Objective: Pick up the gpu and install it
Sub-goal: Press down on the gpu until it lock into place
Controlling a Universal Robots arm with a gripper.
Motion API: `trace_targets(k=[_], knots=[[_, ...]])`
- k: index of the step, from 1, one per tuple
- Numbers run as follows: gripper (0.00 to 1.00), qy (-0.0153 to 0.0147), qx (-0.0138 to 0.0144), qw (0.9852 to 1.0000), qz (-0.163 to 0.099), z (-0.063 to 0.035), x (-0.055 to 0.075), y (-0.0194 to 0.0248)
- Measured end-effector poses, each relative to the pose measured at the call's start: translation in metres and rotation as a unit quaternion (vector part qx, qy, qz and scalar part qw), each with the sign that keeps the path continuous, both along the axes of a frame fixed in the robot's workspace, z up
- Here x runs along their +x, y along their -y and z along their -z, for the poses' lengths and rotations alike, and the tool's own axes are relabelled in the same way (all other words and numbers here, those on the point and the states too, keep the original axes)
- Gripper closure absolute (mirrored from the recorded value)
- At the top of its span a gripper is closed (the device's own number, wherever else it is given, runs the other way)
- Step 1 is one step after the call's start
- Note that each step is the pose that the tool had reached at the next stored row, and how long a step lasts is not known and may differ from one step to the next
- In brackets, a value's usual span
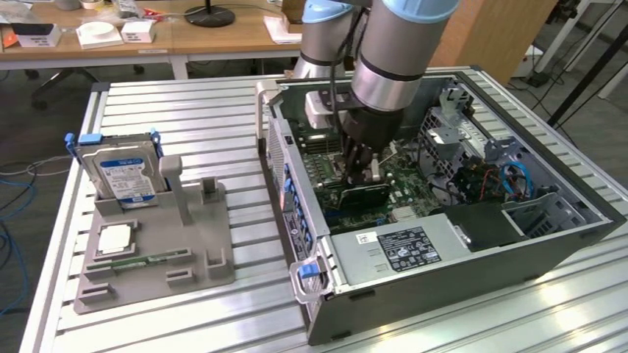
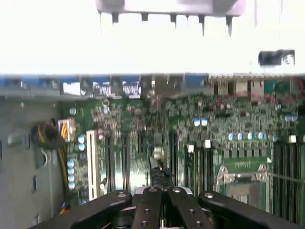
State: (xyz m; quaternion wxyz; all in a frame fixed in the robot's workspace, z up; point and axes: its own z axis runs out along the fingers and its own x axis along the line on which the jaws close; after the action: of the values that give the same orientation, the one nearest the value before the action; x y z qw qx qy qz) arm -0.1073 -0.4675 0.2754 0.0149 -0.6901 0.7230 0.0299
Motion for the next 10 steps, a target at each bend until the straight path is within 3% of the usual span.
trace_targets(k=[10], knots=[[0.89,-0.0006,0.0014,1.0000,0.000,-0.0054,-0.020,-0.0001]])
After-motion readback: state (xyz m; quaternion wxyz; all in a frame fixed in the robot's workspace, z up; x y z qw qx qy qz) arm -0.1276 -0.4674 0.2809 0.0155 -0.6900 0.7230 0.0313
